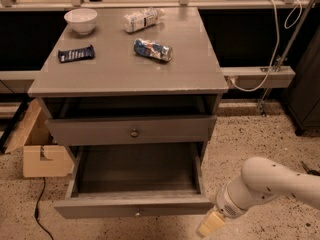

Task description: Close middle drawer

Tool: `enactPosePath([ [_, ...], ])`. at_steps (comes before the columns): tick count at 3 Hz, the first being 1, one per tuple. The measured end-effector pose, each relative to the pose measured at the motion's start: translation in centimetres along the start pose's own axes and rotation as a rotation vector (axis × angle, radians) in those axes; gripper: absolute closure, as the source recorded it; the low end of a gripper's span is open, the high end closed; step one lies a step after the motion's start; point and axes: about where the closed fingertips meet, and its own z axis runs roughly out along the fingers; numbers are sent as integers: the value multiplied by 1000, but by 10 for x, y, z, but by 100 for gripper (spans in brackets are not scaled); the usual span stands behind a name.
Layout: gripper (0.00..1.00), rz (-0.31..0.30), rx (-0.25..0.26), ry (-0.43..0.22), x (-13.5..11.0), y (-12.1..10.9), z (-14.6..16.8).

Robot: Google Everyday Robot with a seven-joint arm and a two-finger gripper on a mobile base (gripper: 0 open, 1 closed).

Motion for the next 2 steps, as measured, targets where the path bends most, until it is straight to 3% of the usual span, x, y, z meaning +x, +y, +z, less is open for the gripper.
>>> enactPosePath([
  [1, 42, -1, -31, -4, 2, 5, 29],
  [2, 73, 8, -26, 5, 0, 5, 63],
])
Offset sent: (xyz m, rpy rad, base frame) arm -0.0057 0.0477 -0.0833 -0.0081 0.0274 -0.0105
